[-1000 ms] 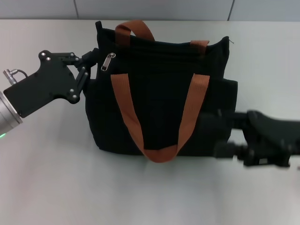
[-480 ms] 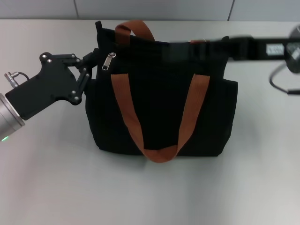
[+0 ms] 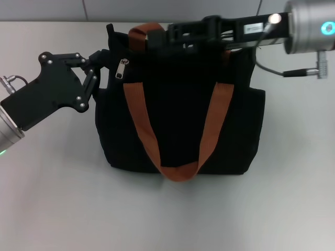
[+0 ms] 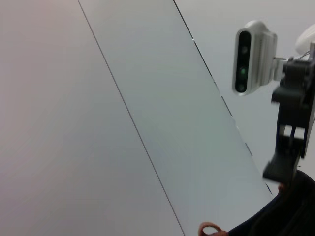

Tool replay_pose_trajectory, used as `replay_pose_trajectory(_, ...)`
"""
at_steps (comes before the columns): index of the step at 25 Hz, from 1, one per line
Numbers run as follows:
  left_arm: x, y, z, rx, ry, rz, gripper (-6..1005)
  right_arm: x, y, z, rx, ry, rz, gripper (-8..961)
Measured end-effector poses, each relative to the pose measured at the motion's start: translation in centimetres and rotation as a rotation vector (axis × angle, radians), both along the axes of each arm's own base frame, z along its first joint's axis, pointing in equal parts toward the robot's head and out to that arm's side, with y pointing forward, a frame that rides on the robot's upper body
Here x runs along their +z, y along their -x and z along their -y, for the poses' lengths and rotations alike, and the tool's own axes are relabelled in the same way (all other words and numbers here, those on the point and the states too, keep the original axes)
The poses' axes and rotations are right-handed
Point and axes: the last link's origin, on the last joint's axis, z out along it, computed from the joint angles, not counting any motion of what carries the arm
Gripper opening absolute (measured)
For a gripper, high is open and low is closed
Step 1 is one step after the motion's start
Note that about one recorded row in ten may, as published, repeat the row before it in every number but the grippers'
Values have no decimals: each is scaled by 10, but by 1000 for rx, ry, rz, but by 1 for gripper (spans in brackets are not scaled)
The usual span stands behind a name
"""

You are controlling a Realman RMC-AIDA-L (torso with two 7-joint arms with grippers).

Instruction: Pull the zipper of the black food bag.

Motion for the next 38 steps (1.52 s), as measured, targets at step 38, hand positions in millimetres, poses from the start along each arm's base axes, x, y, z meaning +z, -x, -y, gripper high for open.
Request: replay_pose_trajectory(38, 2, -6, -1, -32, -15, 16, 22, -41, 30, -9, -40, 51, 192, 499)
